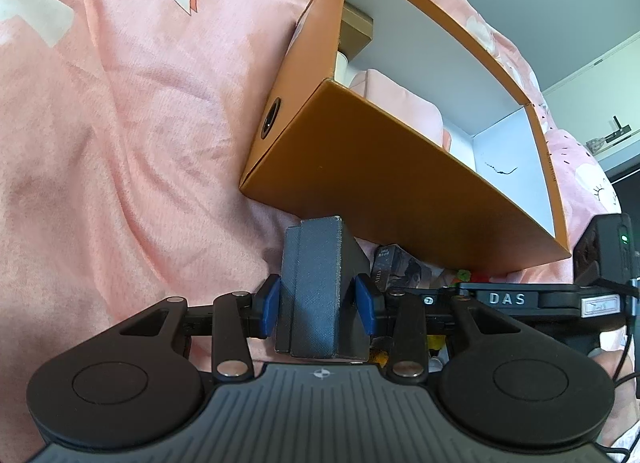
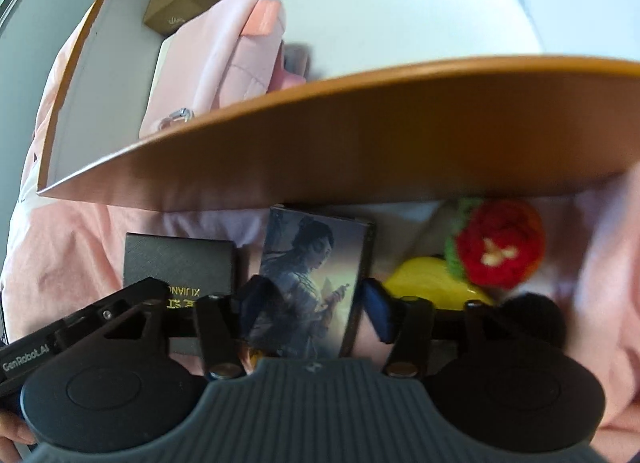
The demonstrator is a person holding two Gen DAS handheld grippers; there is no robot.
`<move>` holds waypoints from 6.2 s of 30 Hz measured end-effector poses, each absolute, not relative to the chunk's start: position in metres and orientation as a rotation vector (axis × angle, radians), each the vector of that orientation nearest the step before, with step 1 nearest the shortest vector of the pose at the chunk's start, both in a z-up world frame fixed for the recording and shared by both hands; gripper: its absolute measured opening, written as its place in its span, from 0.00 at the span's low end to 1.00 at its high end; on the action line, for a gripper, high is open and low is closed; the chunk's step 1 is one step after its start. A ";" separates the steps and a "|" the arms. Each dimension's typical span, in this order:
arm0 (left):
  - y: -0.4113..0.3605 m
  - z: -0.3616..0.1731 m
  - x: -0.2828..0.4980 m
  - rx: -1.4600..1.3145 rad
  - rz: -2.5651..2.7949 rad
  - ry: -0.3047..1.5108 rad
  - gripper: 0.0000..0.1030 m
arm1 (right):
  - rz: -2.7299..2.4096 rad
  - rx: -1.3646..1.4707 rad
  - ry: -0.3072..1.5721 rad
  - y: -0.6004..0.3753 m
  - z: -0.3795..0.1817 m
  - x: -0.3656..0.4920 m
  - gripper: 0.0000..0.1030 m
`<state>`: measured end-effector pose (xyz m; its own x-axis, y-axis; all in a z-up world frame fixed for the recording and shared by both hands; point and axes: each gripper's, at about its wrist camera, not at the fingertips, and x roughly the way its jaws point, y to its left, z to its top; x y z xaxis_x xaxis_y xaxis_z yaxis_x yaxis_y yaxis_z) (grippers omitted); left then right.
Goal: Organize objects
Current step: 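Release the anime card and grasp the silver photo card box with the right gripper, then carry the black gift box and photo card box into the shoebox with both grippers, then lower the black box with the left gripper while the right gripper lowers the photo card box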
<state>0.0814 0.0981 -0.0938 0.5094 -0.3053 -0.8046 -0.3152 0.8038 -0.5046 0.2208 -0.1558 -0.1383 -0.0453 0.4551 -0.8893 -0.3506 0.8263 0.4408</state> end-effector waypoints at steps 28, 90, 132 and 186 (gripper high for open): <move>0.093 -0.094 0.080 -0.671 0.012 1.066 0.44 | 0.749 0.183 1.402 -0.156 -0.107 0.197 0.59; 0.060 -0.078 0.071 -0.610 0.026 1.033 0.42 | 0.817 0.354 1.369 -0.174 -0.098 0.200 0.24; 0.006 -0.067 0.222 -0.649 -0.218 1.024 0.40 | 0.648 0.092 1.020 -0.224 -0.003 0.277 0.24; 0.031 -0.041 0.204 -0.519 -0.217 0.935 0.43 | 0.430 -0.387 1.116 -0.153 -0.033 0.285 0.11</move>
<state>0.2037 0.0307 -0.0408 0.5832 -0.3961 -0.7092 -0.0426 0.8569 -0.5137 0.2848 -0.1526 -0.0328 0.3743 0.1363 -0.9172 -0.5146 0.8534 -0.0832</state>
